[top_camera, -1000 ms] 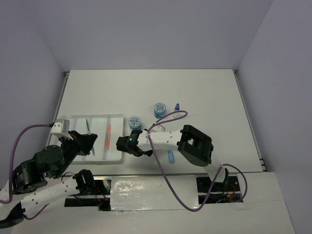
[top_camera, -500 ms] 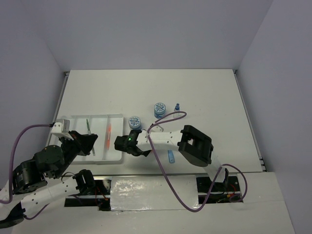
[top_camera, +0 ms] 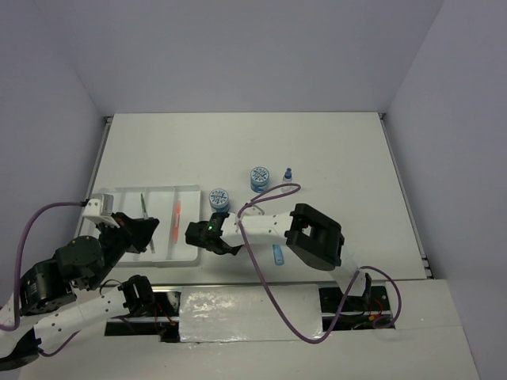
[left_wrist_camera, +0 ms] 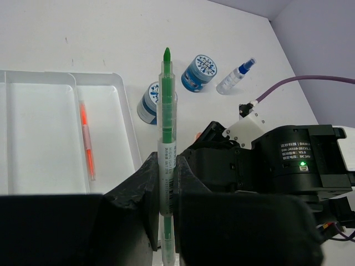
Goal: Sort the stationery into containers
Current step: Close the pen cap on the pen.
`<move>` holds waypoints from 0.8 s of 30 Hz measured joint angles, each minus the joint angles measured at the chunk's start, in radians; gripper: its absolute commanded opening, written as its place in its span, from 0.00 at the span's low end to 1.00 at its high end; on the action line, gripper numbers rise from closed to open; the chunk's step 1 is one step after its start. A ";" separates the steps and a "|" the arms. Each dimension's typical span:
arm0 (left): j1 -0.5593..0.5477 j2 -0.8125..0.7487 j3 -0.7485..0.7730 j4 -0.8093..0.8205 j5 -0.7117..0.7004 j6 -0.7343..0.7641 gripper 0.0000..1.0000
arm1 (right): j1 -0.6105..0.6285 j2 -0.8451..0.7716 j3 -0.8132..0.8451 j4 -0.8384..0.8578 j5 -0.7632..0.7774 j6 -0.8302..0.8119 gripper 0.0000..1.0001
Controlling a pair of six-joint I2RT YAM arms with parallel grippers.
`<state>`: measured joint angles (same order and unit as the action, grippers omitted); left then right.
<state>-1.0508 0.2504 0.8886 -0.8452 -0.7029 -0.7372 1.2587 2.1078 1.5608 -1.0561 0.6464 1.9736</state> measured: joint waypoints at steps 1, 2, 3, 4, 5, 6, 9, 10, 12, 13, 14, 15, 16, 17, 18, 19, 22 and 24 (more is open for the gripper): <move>-0.001 0.000 0.000 0.000 0.001 0.000 0.03 | 0.000 0.003 0.000 0.003 -0.001 0.000 0.44; -0.003 0.000 0.000 0.000 0.001 0.000 0.03 | 0.000 0.006 0.000 0.005 -0.002 0.000 0.42; -0.005 0.000 0.000 0.000 0.001 0.000 0.03 | 0.000 0.010 -0.002 0.011 -0.004 0.000 0.42; -0.007 -0.001 0.000 0.000 0.001 0.000 0.03 | -0.001 0.011 -0.009 0.020 -0.006 0.000 0.41; -0.007 -0.002 0.000 0.000 0.001 0.000 0.04 | -0.002 0.011 -0.014 0.022 -0.006 0.000 0.37; -0.008 -0.004 0.000 0.000 0.001 0.000 0.04 | -0.002 0.011 -0.016 0.021 -0.006 0.000 0.36; -0.009 -0.007 0.000 0.000 0.000 0.000 0.04 | -0.002 0.011 -0.016 0.018 -0.008 0.000 0.34; -0.009 -0.007 0.000 0.000 0.001 0.000 0.04 | -0.002 0.011 -0.017 0.018 -0.009 0.000 0.34; -0.011 -0.008 0.000 0.000 0.000 0.000 0.05 | -0.003 0.011 -0.021 0.020 -0.011 0.000 0.31; -0.011 -0.008 0.000 0.000 0.001 0.000 0.04 | -0.003 0.009 -0.026 0.024 -0.010 0.000 0.30; -0.011 -0.010 0.000 0.000 0.001 0.000 0.05 | -0.003 0.005 -0.034 0.027 -0.010 0.000 0.27; -0.011 -0.012 0.000 -0.001 0.000 0.000 0.05 | -0.003 0.002 -0.040 0.031 -0.008 0.000 0.26; -0.011 -0.015 0.000 0.000 0.000 0.000 0.05 | -0.003 -0.001 -0.047 0.036 -0.009 0.001 0.24; -0.011 -0.018 0.000 0.000 0.000 0.000 0.05 | -0.003 -0.006 -0.055 0.043 -0.010 0.001 0.23; -0.011 -0.020 0.000 0.000 0.000 0.000 0.05 | -0.003 -0.010 -0.062 0.048 -0.010 0.002 0.21; -0.011 -0.021 0.000 0.000 0.000 0.000 0.05 | -0.003 -0.016 -0.073 0.060 -0.011 0.003 0.17; -0.011 -0.023 0.000 -0.001 0.000 -0.001 0.05 | -0.003 -0.045 -0.117 0.103 -0.013 0.008 0.08; -0.011 -0.023 0.000 -0.001 0.000 -0.001 0.05 | -0.003 -0.057 -0.137 0.129 -0.015 0.008 0.01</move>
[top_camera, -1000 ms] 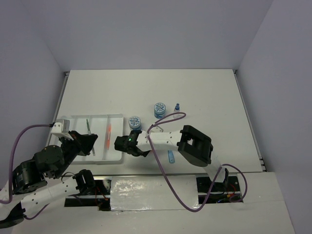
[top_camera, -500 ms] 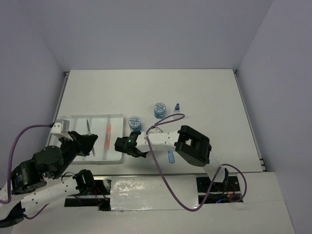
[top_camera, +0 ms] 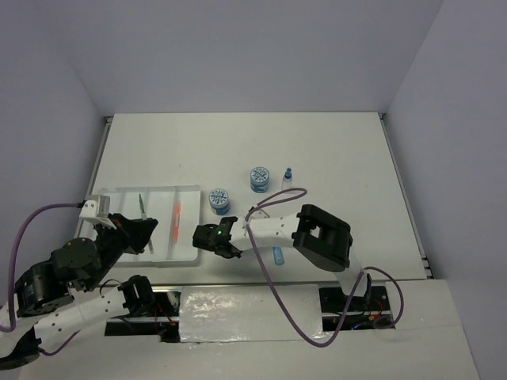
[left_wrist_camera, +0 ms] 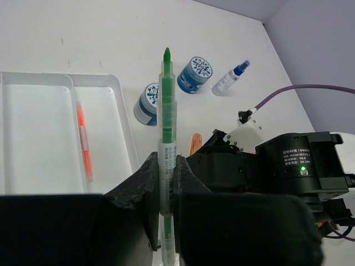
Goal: Sort the stationery into containers
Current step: Close the pen cap on the pen.
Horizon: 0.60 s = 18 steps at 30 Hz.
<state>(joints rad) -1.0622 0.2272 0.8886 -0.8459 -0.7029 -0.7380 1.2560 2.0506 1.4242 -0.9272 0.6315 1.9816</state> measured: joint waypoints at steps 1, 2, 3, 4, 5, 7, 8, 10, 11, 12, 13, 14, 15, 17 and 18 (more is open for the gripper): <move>0.000 0.000 0.000 0.000 0.000 0.000 0.04 | 0.000 -0.008 -0.014 0.019 0.000 -0.010 0.00; 0.000 0.000 0.000 0.000 0.000 0.000 0.04 | 0.000 -0.019 -0.030 0.040 0.000 -0.026 0.00; 0.000 0.000 0.000 0.000 0.000 0.000 0.04 | 0.000 -0.031 -0.048 0.069 -0.001 -0.049 0.00; 0.000 0.000 0.000 0.000 0.000 0.000 0.04 | 0.000 -0.045 -0.069 0.101 -0.004 -0.084 0.00; 0.000 0.000 0.000 0.000 0.000 0.000 0.04 | 0.000 -0.062 -0.093 0.144 -0.007 -0.139 0.00; 0.000 0.000 0.000 0.000 0.000 0.000 0.02 | -0.006 -0.098 -0.151 0.250 -0.019 -0.252 0.00; 0.000 0.000 0.000 0.000 0.000 0.000 0.00 | -0.009 -0.121 -0.185 0.314 -0.027 -0.317 0.00; 0.000 0.000 0.000 0.001 0.002 0.000 0.00 | -0.010 -0.177 -0.266 0.462 -0.051 -0.450 0.00; 0.000 0.000 0.000 0.003 0.006 0.002 0.00 | -0.010 -0.214 -0.300 0.523 -0.058 -0.519 0.00; 0.000 0.000 0.000 0.006 0.013 0.004 0.00 | -0.010 -0.258 -0.334 0.583 -0.065 -0.586 0.00; 0.000 0.000 0.000 0.014 0.028 0.006 0.00 | -0.010 -0.308 -0.359 0.629 -0.067 -0.646 0.00; 0.000 0.002 -0.001 0.024 0.046 0.008 0.00 | -0.010 -0.374 -0.382 0.672 -0.065 -0.716 0.00; 0.000 0.005 -0.003 0.041 0.068 0.010 0.00 | -0.010 -0.444 -0.404 0.719 -0.061 -0.780 0.00; 0.000 0.020 -0.023 0.093 0.114 0.015 0.00 | -0.010 -0.610 -0.445 0.824 -0.039 -0.927 0.00; 0.000 0.031 -0.042 0.133 0.150 0.023 0.00 | -0.010 -0.682 -0.468 0.881 -0.029 -0.992 0.00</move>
<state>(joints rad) -1.0622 0.2581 0.8467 -0.7128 -0.5533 -0.7147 1.2457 1.3682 0.9558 -0.0463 0.6022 0.9897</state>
